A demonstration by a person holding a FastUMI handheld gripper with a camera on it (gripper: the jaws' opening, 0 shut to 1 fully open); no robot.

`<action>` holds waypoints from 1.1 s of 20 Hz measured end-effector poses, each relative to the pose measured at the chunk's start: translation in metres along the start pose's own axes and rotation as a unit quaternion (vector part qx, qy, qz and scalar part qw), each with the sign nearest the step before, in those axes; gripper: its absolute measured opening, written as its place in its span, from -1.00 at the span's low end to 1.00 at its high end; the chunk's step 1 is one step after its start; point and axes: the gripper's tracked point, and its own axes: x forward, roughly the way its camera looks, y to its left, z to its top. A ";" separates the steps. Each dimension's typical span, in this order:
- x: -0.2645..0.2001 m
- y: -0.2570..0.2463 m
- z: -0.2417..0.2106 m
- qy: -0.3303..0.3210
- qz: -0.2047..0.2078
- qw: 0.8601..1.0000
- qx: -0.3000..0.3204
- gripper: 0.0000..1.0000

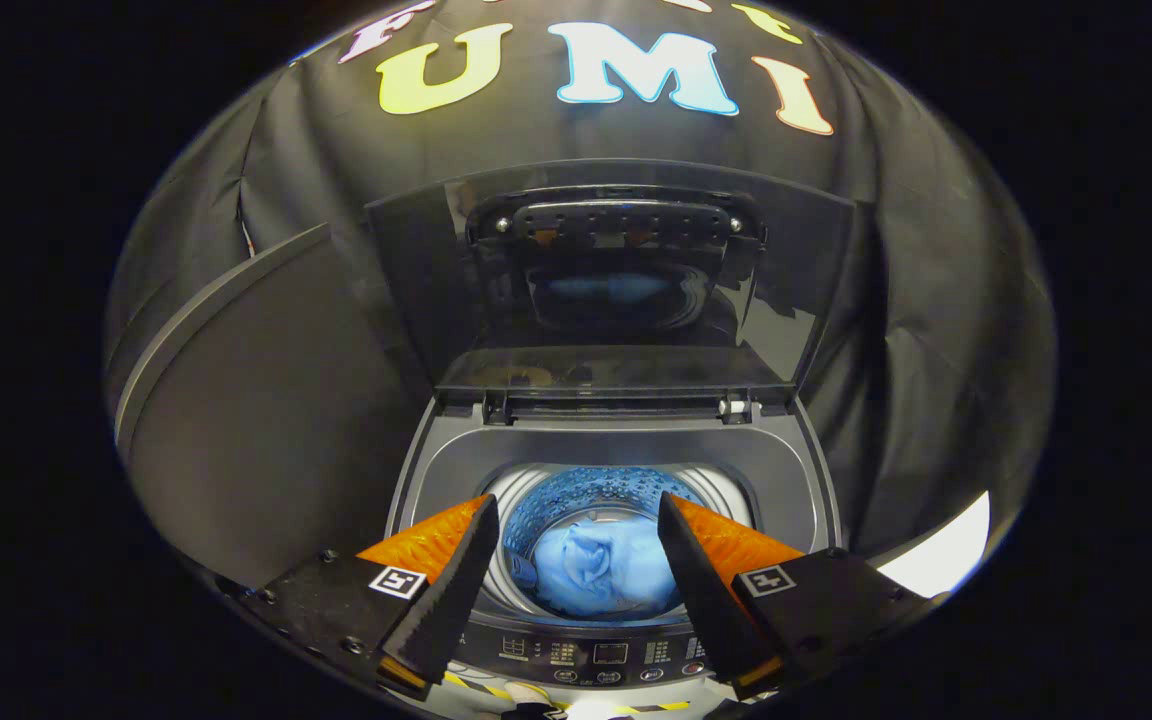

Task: Put the clothes into the washing machine and then close the washing machine lid.

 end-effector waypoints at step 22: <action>-0.090 0.006 0.164 -0.278 -0.025 0.960 -0.032 0.95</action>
